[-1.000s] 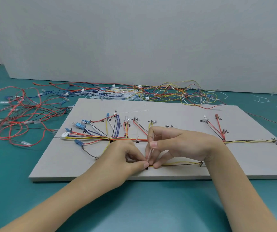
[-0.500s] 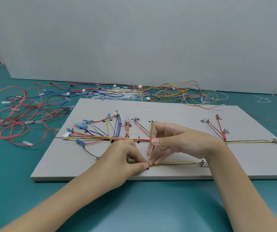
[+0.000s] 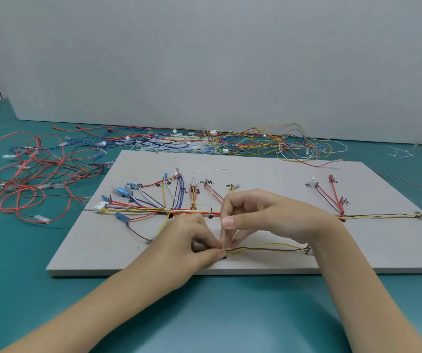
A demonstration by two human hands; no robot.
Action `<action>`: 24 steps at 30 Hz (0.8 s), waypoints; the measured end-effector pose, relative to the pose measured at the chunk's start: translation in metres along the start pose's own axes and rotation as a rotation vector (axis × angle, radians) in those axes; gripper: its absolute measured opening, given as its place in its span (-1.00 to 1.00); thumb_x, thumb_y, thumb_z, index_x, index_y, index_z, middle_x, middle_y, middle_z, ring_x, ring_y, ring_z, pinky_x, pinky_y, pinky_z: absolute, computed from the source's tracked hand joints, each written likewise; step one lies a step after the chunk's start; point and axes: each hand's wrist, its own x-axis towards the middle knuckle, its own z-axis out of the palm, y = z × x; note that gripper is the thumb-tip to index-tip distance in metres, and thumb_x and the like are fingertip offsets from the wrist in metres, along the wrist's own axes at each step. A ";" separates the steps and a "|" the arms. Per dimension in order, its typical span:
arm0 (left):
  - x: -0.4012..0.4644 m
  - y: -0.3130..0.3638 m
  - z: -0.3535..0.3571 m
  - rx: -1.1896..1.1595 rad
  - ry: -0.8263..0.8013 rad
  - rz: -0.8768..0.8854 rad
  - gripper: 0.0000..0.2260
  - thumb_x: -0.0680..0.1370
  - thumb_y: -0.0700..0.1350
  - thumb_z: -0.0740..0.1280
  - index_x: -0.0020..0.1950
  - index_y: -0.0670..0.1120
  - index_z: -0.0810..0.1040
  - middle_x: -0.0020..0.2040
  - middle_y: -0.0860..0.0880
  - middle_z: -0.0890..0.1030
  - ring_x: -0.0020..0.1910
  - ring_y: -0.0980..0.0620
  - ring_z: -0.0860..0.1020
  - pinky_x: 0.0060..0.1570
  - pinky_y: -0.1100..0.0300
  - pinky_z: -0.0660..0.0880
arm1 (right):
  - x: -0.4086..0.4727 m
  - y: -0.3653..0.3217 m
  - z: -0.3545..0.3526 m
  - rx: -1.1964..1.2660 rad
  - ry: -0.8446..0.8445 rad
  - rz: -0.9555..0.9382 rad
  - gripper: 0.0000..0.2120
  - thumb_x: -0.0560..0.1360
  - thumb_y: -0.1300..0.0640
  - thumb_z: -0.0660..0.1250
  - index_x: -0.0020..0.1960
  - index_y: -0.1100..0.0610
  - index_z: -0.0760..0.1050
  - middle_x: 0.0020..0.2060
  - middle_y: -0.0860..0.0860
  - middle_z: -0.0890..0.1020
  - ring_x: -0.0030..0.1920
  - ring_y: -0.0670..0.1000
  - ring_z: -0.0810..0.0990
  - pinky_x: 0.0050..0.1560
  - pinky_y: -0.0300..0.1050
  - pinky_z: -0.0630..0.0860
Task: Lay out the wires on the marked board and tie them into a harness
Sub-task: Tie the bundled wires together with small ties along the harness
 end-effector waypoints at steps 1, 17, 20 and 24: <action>0.001 0.000 0.000 0.002 -0.007 0.001 -0.84 0.38 -0.12 0.55 -0.32 0.11 0.66 -0.26 0.10 0.53 -0.18 0.19 0.51 -0.23 0.38 0.30 | 0.000 0.000 0.001 -0.013 0.020 -0.005 -0.89 0.59 0.20 0.27 -0.01 0.27 0.48 -0.15 0.18 0.64 -0.11 0.08 0.61 0.13 0.05 0.57; -0.009 0.006 0.002 -0.031 -0.129 0.171 -0.45 0.53 0.36 0.09 -0.18 -0.01 0.68 -0.26 0.04 0.56 -0.01 0.04 0.43 0.01 0.26 0.34 | 0.090 0.030 -0.051 -0.802 0.556 0.214 -0.64 0.64 0.14 0.13 0.42 0.08 0.39 0.33 0.07 0.48 0.29 0.08 0.44 0.26 -0.04 0.39; -0.009 0.006 0.000 -0.094 -0.130 0.185 -0.34 0.55 0.38 -0.04 -0.15 -0.02 0.69 -0.24 0.02 0.61 -0.03 0.00 0.45 0.06 0.14 0.36 | 0.108 0.042 -0.062 -0.879 0.569 0.258 -0.57 0.65 0.11 0.12 0.51 0.08 0.26 0.45 0.12 0.30 0.44 0.15 0.27 0.37 0.11 0.32; -0.008 0.006 0.001 -0.094 -0.089 0.205 -0.32 0.58 0.35 -0.09 -0.17 -0.04 0.68 -0.20 0.08 0.65 -0.04 0.03 0.48 0.08 0.16 0.35 | 0.116 0.051 -0.073 -0.895 0.652 0.289 -0.68 0.63 0.08 0.19 0.34 0.12 0.46 0.29 0.15 0.40 0.35 0.19 0.33 0.29 0.09 0.37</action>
